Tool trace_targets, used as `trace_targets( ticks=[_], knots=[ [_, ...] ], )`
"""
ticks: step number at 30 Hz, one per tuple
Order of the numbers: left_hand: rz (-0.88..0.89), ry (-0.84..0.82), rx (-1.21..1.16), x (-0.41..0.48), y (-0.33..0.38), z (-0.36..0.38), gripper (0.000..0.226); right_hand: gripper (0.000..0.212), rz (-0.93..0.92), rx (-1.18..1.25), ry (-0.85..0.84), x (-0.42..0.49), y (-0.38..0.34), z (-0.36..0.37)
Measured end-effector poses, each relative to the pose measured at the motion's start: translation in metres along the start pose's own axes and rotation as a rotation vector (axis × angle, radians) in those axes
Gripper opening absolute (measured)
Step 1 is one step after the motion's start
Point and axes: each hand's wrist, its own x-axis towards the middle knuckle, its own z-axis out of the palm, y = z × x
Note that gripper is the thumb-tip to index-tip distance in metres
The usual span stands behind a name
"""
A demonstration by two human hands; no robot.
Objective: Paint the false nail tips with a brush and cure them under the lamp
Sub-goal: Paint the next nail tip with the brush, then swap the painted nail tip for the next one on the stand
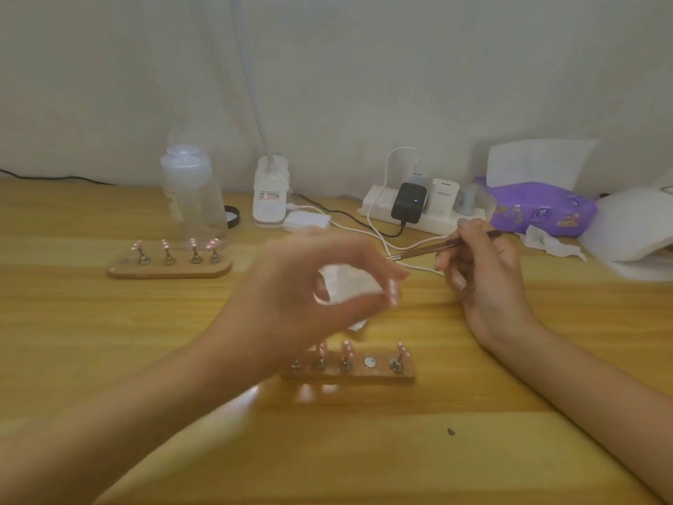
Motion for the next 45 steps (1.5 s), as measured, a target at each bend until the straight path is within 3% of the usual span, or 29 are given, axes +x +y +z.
trace_targets(
  ticks=[3, 8, 17, 22, 30, 34, 45],
  knots=[
    [0.0, -0.124, 0.145, -0.011, 0.006, 0.015, 0.011, 0.032, 0.007, -0.008, 0.0, 0.0, 0.0, 0.0],
    [0.053, -0.151, 0.46, -0.019, 0.007, 0.026, 0.011, 0.032, 0.017, -0.005, -0.001, 0.0, 0.0, 0.0],
    [-0.064, -0.203, 0.558, -0.019, 0.001, 0.024, 0.009, 0.032, 0.016, -0.005, -0.011, 0.0, 0.0, 0.0],
    [-0.135, -0.225, 0.598, -0.018, -0.003, 0.022, 0.009, 0.044, 0.022, -0.001, -0.008, 0.0, -0.001, 0.001],
    [-0.19, -0.263, 0.631, -0.017, -0.009, 0.025, 0.011, 0.033, 0.028, -0.007, -0.005, 0.0, 0.0, -0.001],
    [-0.132, -0.236, 0.649, -0.016, -0.005, 0.029, 0.019, 0.031, 0.031, -0.016, -0.008, 0.0, 0.0, 0.0],
    [0.052, -0.213, 0.68, -0.01, 0.005, 0.039, 0.009, 0.041, 0.032, -0.011, -0.006, -0.002, -0.002, 0.002]
  ],
)
